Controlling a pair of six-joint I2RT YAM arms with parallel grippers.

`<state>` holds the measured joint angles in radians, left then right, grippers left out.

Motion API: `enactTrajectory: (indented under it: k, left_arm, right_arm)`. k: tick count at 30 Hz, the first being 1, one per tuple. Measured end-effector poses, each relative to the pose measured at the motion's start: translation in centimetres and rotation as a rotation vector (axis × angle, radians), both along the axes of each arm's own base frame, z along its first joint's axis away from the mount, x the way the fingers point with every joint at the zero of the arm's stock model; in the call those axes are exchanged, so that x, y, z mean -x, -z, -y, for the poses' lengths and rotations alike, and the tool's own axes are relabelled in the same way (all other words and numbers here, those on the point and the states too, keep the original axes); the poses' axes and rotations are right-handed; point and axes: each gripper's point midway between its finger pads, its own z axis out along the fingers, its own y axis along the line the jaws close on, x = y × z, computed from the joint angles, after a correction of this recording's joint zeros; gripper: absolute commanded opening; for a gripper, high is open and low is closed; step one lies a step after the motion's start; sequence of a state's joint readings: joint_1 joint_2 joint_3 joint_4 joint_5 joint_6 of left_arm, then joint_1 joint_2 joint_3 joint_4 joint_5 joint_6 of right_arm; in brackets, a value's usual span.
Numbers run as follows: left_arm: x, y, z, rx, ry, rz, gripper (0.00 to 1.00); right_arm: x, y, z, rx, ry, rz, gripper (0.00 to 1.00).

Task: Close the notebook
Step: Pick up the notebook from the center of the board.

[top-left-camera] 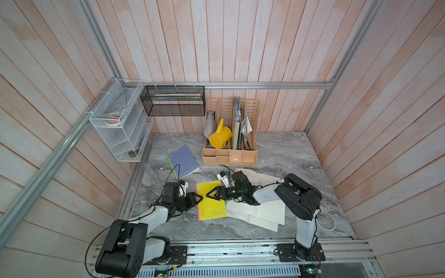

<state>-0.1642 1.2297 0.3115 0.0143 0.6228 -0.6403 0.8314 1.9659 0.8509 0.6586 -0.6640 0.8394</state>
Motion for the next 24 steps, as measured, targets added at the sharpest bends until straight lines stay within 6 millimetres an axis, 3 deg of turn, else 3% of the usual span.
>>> enactTrajectory:
  k: [5, 11, 24]
  left_arm:
    - [0.7, 0.3, -0.7, -0.04, -0.037, -0.039, 0.54]
    - [-0.5, 0.3, -0.9, -0.057, -0.063, -0.065, 0.53]
    - [-1.5, 0.4, -0.7, -0.049, -0.079, -0.07, 0.53]
  right_arm:
    - [0.0, 0.0, 0.0, 0.003, -0.003, 0.007, 0.98]
    - [-0.1, -0.1, 0.1, 0.038, -0.001, 0.013, 0.98]
    - [-1.3, 0.2, 2.8, 0.248, 0.057, 0.034, 0.98]
